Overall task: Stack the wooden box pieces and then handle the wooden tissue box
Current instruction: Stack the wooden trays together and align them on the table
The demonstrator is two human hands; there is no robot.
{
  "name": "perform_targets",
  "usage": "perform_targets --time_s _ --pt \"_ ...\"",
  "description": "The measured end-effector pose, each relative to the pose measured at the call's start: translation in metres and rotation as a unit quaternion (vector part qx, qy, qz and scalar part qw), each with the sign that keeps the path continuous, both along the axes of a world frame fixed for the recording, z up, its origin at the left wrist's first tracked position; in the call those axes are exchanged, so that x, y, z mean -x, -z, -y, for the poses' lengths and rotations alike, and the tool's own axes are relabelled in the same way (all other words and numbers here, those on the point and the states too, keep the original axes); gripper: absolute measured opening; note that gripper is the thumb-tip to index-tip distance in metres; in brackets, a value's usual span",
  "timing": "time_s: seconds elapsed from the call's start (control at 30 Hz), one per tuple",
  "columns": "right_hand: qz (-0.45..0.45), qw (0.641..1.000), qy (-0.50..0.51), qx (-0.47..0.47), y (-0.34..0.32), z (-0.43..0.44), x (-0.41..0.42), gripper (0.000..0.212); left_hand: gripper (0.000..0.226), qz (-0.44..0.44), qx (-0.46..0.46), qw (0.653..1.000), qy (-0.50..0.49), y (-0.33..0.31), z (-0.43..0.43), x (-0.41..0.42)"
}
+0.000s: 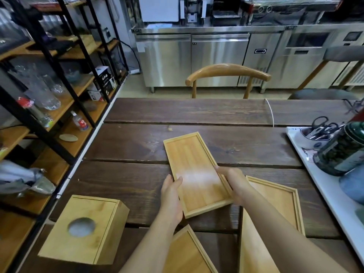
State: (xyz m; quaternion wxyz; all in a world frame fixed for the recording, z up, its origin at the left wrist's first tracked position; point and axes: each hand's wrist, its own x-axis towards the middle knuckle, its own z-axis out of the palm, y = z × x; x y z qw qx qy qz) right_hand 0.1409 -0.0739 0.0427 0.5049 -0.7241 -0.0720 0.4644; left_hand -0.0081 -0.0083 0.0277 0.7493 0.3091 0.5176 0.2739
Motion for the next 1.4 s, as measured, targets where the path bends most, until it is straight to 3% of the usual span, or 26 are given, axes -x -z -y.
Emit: perform_targets --time_s 0.13,0.33,0.43,0.63,0.83,1.0,1.4 --pt "0.062 0.997 -0.004 0.051 -0.006 0.005 0.008 0.035 0.042 -0.06 -0.066 0.994 0.061 -0.02 0.005 0.001" --pt "0.171 0.984 0.031 0.039 -0.024 0.046 0.008 0.027 0.039 -0.092 -0.18 0.97 0.138 -0.036 0.032 -0.012" --pt "0.229 0.971 0.043 0.055 -0.034 0.079 0.002 0.028 0.036 -0.086 -0.208 0.956 0.191 -0.042 0.054 -0.019" --pt "0.397 0.909 0.039 0.123 -0.035 0.151 0.004 0.04 0.037 -0.062 -0.213 0.935 0.276 -0.046 0.101 -0.029" --pt "0.423 0.873 0.04 0.237 -0.017 0.207 0.024 0.044 0.038 -0.082 -0.233 0.891 0.381 -0.024 0.142 -0.03" --pt "0.446 0.852 0.018 0.274 -0.007 0.23 0.038 0.044 0.053 -0.146 -0.24 0.86 0.427 0.009 0.164 -0.027" --pt "0.492 0.809 -0.036 0.32 0.024 0.235 0.049 0.043 0.052 -0.186 -0.247 0.849 0.428 0.024 0.169 -0.007"
